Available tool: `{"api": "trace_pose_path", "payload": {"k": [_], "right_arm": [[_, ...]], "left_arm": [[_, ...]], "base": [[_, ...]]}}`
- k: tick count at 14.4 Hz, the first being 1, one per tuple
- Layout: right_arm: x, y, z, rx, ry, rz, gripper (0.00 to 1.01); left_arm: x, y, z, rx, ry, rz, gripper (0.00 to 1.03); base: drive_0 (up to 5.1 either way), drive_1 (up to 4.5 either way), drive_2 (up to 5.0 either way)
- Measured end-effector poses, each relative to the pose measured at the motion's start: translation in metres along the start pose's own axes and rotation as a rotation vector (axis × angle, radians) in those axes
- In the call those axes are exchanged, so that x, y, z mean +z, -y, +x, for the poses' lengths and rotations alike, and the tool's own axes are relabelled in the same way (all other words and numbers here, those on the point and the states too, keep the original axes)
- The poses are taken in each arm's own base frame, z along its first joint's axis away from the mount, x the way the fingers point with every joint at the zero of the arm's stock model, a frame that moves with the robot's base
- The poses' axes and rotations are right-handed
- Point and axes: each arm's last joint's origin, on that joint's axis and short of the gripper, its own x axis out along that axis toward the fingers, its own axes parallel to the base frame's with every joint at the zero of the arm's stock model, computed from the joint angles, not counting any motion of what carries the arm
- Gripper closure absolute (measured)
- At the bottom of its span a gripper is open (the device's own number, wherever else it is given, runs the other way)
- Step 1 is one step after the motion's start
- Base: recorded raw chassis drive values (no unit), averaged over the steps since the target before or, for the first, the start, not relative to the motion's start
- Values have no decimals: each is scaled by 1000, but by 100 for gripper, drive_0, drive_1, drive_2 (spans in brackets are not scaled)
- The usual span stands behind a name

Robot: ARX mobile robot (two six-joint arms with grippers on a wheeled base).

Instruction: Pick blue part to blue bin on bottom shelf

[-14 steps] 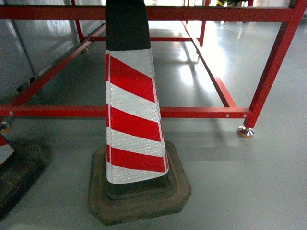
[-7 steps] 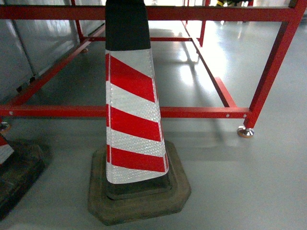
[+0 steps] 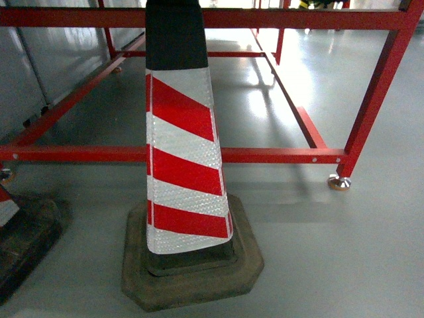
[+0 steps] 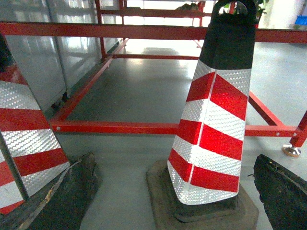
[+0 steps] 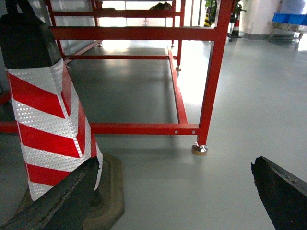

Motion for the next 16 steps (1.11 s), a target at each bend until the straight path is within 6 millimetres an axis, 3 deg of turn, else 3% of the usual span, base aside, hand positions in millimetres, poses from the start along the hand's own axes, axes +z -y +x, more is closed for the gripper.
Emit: {"api": "trace_pose_path", "payload": {"k": [16], "right_arm": [[0, 0, 0, 0, -2, 0, 3]], "left_arm": [[0, 0, 0, 1, 0, 11, 5]], "base": [[0, 0, 0]]}}
